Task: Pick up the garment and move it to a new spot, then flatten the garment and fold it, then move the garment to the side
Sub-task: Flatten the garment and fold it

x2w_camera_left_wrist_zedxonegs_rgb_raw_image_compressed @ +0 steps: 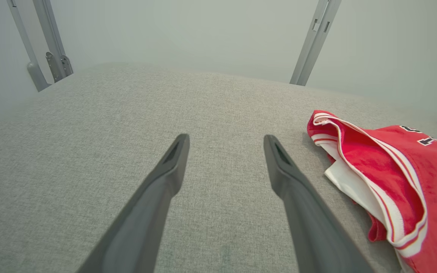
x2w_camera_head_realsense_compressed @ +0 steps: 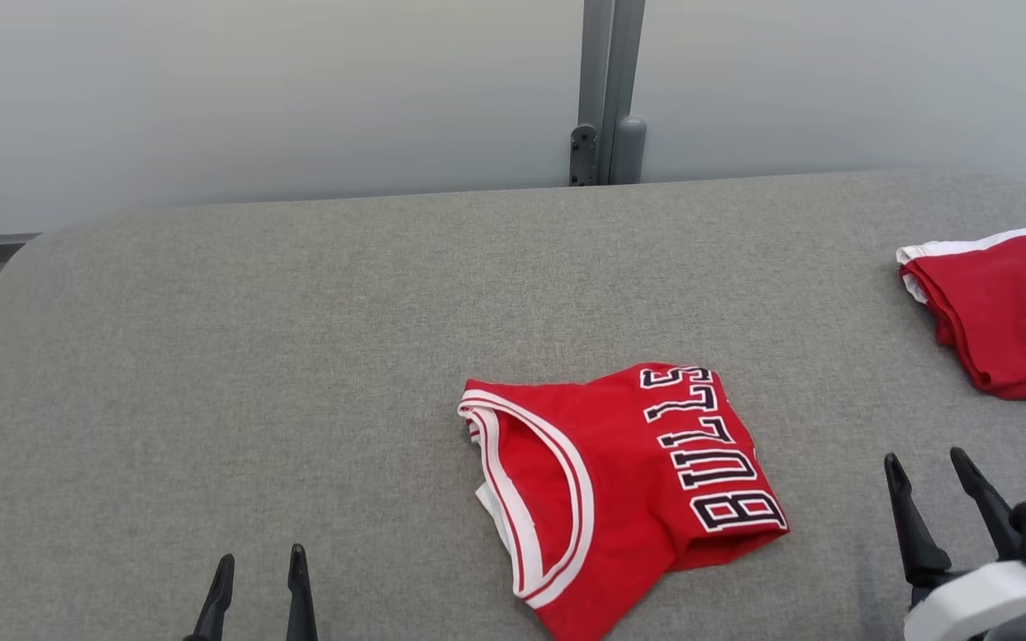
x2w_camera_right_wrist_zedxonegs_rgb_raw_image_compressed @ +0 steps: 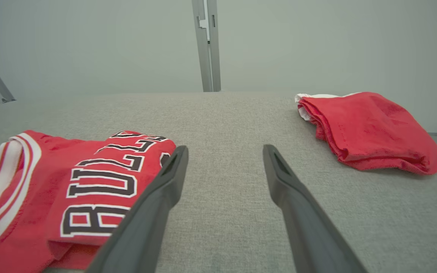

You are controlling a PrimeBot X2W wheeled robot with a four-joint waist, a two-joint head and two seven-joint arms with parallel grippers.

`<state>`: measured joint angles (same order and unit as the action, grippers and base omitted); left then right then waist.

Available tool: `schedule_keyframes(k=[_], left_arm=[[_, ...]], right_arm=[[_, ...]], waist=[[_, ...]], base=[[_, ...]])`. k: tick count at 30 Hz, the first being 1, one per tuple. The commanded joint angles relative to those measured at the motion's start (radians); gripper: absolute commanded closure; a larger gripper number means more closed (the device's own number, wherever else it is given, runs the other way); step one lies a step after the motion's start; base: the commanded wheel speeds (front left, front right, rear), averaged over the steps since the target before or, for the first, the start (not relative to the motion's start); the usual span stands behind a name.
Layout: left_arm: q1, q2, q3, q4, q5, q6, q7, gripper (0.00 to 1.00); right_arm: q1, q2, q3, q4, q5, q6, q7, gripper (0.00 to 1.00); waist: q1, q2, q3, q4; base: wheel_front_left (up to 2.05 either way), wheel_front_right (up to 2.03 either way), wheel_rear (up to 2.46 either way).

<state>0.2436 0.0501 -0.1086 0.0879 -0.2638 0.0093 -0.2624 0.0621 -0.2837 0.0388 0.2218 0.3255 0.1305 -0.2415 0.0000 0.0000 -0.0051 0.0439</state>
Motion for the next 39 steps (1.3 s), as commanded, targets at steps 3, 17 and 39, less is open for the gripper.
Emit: schedule_keyframes(k=[3,17,39], left_arm=[[0.016,0.001,0.004,-0.001,-0.017,0.003,-0.003,0.0],[-0.025,0.001,0.007,0.004,0.003,-0.014,-0.003,0.0],[-0.108,0.001,-0.018,0.014,0.013,-0.02,-0.003,0.0]], right_arm=[[0.05,0.023,-0.054,0.051,-0.061,0.0,-0.022,0.0],[-0.011,0.045,0.153,-0.054,-0.122,0.0,-0.024,0.66],[-0.254,0.079,0.581,0.398,-0.065,0.004,0.102,1.0]], waist=[[0.0,0.0,-0.017,-0.008],[0.0,0.0,0.001,0.016],[0.0,0.0,0.128,0.124]], base=[[0.0,0.0,0.0],[0.0,0.0,0.0],[0.0,0.0,0.0]])
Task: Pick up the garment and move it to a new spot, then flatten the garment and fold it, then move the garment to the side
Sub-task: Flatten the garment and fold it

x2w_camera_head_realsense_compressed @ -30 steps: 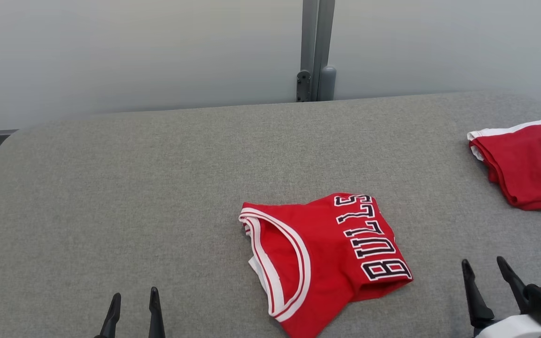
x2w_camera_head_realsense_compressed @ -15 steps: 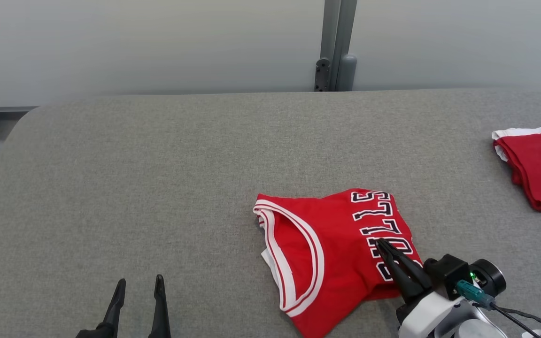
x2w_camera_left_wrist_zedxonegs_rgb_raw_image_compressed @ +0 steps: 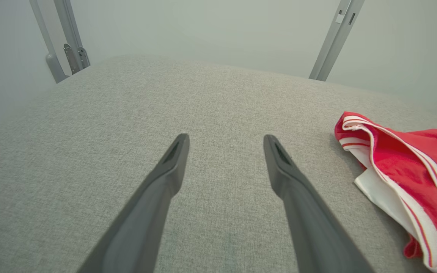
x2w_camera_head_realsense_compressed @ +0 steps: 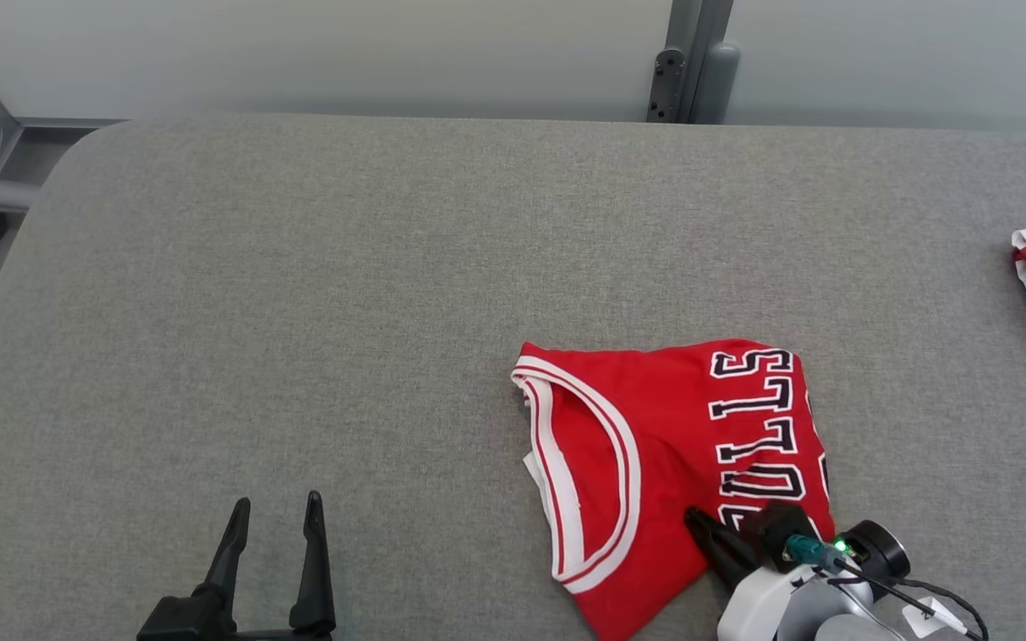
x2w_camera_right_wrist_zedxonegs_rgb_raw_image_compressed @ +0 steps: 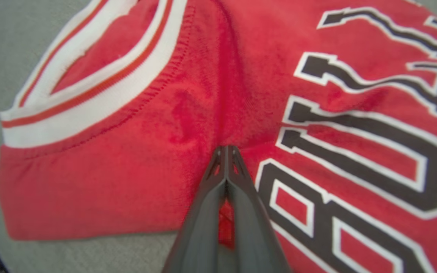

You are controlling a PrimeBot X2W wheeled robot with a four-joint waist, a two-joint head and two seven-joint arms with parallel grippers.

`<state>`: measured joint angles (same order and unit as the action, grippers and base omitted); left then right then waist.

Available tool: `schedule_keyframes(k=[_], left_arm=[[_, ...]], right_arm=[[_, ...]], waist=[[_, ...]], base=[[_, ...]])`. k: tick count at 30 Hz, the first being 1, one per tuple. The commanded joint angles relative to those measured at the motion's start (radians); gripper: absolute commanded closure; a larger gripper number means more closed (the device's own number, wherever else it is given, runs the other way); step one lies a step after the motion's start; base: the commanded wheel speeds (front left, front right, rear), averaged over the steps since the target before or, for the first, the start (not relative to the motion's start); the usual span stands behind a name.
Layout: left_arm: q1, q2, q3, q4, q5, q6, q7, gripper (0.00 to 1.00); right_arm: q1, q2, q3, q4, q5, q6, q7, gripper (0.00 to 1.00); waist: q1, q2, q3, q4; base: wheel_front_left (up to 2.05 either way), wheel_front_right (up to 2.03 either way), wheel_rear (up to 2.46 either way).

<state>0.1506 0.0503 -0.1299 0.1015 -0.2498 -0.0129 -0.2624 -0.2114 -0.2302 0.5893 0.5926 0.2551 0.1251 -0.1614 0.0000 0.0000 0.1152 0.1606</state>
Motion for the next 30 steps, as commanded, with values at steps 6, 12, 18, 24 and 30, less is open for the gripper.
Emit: schedule_keyframes(k=[6,12,18,24,30], left_arm=[[-0.012,0.001,0.017,0.004,0.009,-0.001,-0.003,0.0],[-0.011,0.001,0.026,-0.003,0.013,0.0,-0.003,0.0],[0.024,0.001,0.037,-0.009,0.007,0.005,-0.003,0.0],[0.033,0.001,0.032,-0.01,-0.002,0.007,-0.003,0.0],[0.039,0.001,0.037,-0.01,0.005,0.007,-0.003,0.0]], right_arm=[[-0.008,0.057,0.159,0.096,0.033,0.012,0.045,1.0],[-0.01,0.037,0.195,0.096,0.082,0.012,0.026,1.0],[0.005,-0.063,0.182,0.008,0.119,0.005,0.033,1.0],[0.033,-0.144,0.162,-0.106,0.163,0.004,0.068,1.0],[0.074,-0.169,0.086,-0.219,0.195,0.005,0.043,0.98]], waist=[[0.0,0.0,0.001,-0.009],[0.0,0.0,-0.018,-0.029],[0.0,0.0,-0.035,-0.071],[0.0,0.0,-0.05,-0.108],[0.0,0.0,-0.075,-0.129]], base=[[0.0,0.0,0.0],[0.0,0.0,0.0],[0.0,0.0,0.0],[0.0,0.0,0.0],[0.0,0.0,0.0]])
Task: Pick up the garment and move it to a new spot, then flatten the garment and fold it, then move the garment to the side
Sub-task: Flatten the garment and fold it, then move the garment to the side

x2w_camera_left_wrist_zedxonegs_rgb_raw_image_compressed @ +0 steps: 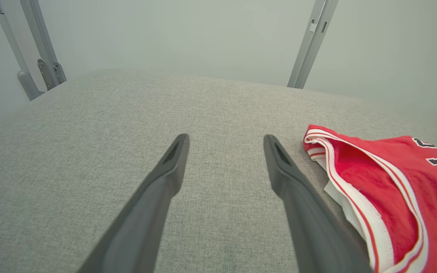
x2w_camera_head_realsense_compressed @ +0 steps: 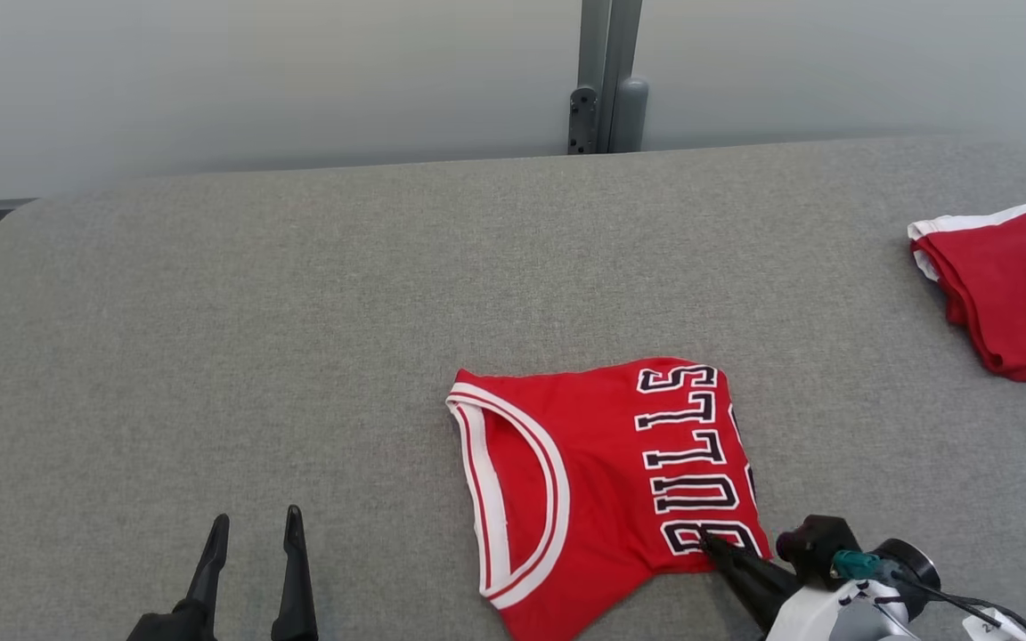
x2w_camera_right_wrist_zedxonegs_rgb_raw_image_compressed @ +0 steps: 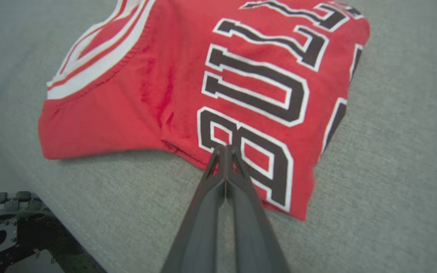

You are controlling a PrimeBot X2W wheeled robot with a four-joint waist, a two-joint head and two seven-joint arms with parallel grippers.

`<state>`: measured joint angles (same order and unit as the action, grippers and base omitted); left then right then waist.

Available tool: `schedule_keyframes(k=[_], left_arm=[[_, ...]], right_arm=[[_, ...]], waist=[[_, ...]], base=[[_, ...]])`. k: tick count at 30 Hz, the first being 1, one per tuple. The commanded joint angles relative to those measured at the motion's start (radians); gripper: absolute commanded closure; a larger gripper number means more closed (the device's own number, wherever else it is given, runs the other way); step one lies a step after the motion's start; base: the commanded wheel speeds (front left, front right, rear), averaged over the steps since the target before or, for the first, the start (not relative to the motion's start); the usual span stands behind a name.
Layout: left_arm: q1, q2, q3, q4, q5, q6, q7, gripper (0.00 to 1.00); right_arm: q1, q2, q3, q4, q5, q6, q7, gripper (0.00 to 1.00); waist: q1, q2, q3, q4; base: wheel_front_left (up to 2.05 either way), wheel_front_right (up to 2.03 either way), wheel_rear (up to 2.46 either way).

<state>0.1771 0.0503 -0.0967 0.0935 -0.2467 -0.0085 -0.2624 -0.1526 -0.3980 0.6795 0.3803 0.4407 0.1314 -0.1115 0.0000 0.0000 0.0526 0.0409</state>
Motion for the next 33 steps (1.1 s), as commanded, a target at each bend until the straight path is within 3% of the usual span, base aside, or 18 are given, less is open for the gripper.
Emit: schedule_keyframes(k=[1,2,3,4,7,12,20,27,33], left_arm=[[0.015,0.001,0.007,-0.003,0.003,0.001,-0.003,0.0],[0.018,0.001,0.01,-0.002,0.006,0.0,-0.003,0.0],[0.023,0.001,0.014,-0.002,0.008,-0.003,-0.003,0.0],[0.027,0.001,0.018,-0.002,0.01,-0.004,-0.003,0.0],[0.037,0.001,0.034,-0.006,0.014,-0.005,-0.003,0.0],[0.04,0.001,0.054,-0.012,0.003,0.0,-0.003,0.0],[0.011,0.001,0.073,-0.011,-0.009,0.006,-0.003,0.0],[0.008,0.001,0.083,-0.011,-0.003,-0.005,-0.003,0.0],[-0.027,0.001,0.071,-0.026,0.004,-0.007,-0.003,0.0]], right_arm=[[0.025,-0.004,-0.02,-0.029,0.013,-0.001,-0.009,0.73],[0.034,-0.009,-0.031,-0.053,0.014,-0.001,-0.015,0.55],[0.045,-0.013,-0.043,-0.083,0.023,-0.001,-0.017,0.22],[0.059,-0.018,-0.061,-0.114,0.032,-0.001,-0.02,0.0],[0.096,-0.043,-0.139,-0.211,0.051,-0.001,-0.025,0.0],[0.147,-0.058,-0.355,-0.33,0.031,-0.001,-0.071,0.0],[0.209,0.039,-0.68,-0.331,-0.071,-0.001,-0.144,0.0],[0.215,0.122,-0.71,-0.243,-0.08,-0.001,-0.154,0.0],[0.129,0.137,-0.629,-0.194,0.018,-0.001,-0.064,0.0]], waist=[[0.0,0.0,-0.019,-0.012],[0.0,0.0,-0.025,-0.014],[0.0,0.0,-0.032,-0.017],[0.0,0.0,-0.04,-0.02],[0.0,0.0,-0.06,-0.025],[0.0,0.0,-0.077,-0.028],[0.0,0.0,-0.078,0.001],[0.0,0.0,-0.065,0.012],[0.0,0.0,0.006,0.015]], base=[[0.0,0.0,0.0],[0.0,0.0,0.0],[0.0,0.0,0.0],[0.0,0.0,0.0],[0.0,0.0,0.0],[0.0,0.0,0.0],[0.0,0.0,0.0],[0.0,0.0,0.0],[0.0,0.0,0.0]])
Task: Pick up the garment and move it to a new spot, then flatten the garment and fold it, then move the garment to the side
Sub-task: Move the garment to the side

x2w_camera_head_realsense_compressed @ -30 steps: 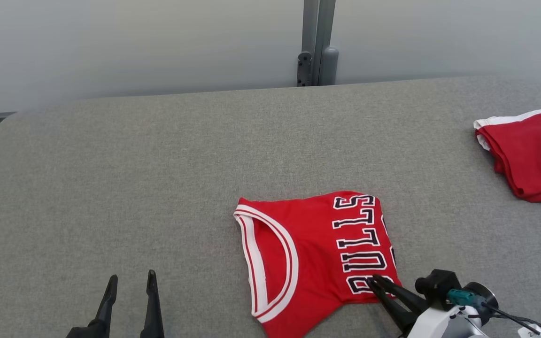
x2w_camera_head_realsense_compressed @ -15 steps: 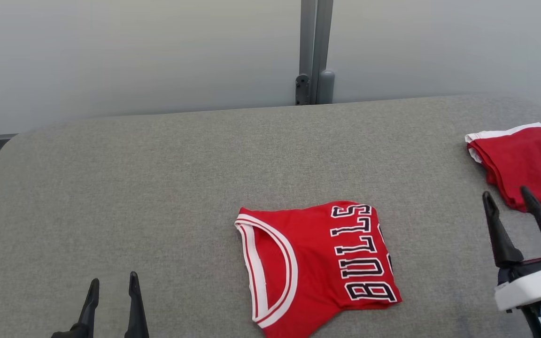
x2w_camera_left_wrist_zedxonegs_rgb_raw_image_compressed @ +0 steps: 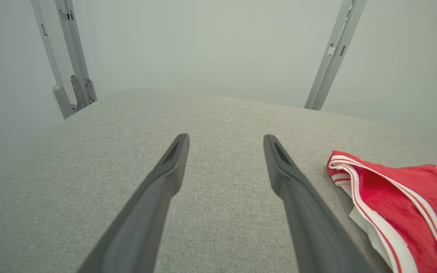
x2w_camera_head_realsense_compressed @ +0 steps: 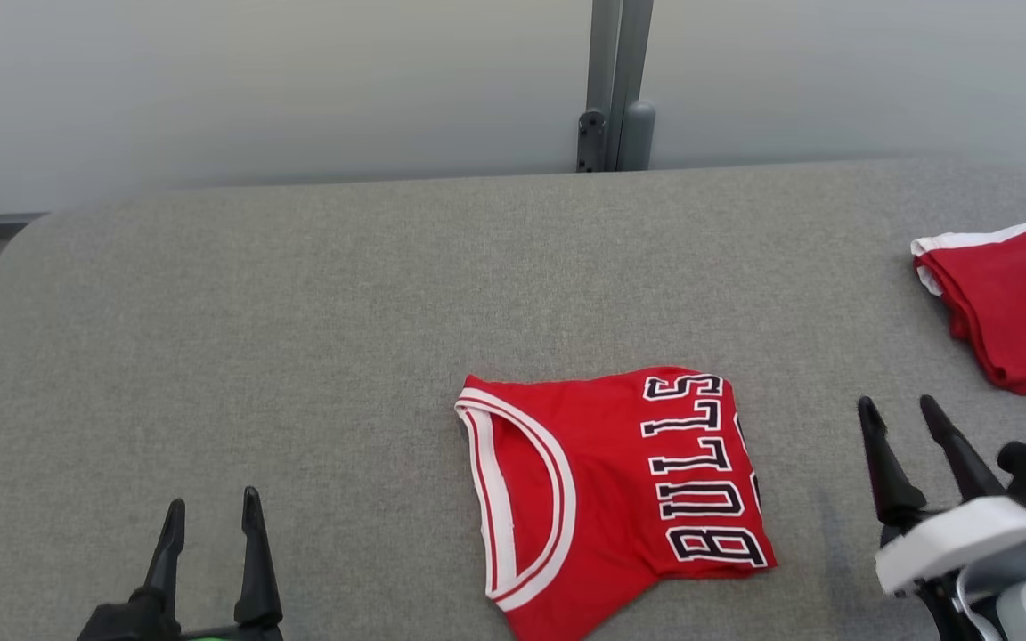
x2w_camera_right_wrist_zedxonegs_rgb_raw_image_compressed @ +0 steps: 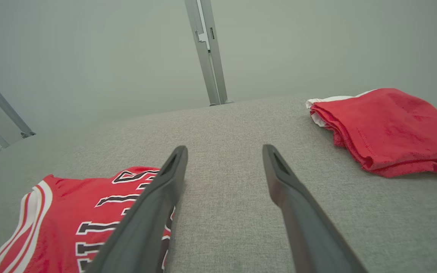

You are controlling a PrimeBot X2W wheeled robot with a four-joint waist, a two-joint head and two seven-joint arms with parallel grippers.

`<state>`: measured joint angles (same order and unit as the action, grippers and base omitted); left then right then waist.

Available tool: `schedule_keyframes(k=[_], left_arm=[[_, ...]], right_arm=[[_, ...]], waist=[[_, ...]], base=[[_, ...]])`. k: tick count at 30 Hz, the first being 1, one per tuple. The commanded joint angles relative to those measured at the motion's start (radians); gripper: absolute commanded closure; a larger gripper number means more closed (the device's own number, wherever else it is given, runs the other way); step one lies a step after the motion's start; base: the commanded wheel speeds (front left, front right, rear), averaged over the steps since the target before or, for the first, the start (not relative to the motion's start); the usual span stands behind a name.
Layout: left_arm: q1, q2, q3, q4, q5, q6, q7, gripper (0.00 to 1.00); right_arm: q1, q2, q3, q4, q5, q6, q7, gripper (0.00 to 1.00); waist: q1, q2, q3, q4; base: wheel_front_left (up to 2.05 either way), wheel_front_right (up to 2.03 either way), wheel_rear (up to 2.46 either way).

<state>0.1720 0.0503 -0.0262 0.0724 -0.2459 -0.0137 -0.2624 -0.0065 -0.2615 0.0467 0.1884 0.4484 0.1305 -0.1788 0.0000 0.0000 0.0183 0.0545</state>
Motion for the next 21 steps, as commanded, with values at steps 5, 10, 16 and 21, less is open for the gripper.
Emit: schedule_keyframes(k=[5,10,16,21], left_arm=[[-0.069,0.001,-0.018,-0.008,0.012,-0.003,-0.002,0.0],[-0.114,0.001,-0.029,-0.002,0.006,-0.002,-0.003,0.0],[-0.152,0.001,-0.044,0.0,-0.002,0.005,-0.003,0.0],[-0.171,0.001,-0.055,0.004,-0.005,0.007,-0.003,0.0]], right_arm=[[-0.118,0.008,0.069,0.028,0.126,0.0,0.165,0.0],[-0.167,-0.001,0.123,0.061,0.205,0.0,0.311,0.0],[-0.194,-0.007,0.161,0.077,0.284,0.0,0.404,0.0],[-0.213,-0.017,0.195,0.079,0.351,0.0,0.438,0.0]], waist=[[0.0,0.0,0.137,0.003],[0.0,0.0,0.193,0.026],[0.0,0.0,0.242,0.047],[0.0,0.0,0.26,0.056]], base=[[0.0,0.0,0.0],[0.0,0.0,0.0],[0.0,0.0,0.0],[0.0,0.0,0.0]])
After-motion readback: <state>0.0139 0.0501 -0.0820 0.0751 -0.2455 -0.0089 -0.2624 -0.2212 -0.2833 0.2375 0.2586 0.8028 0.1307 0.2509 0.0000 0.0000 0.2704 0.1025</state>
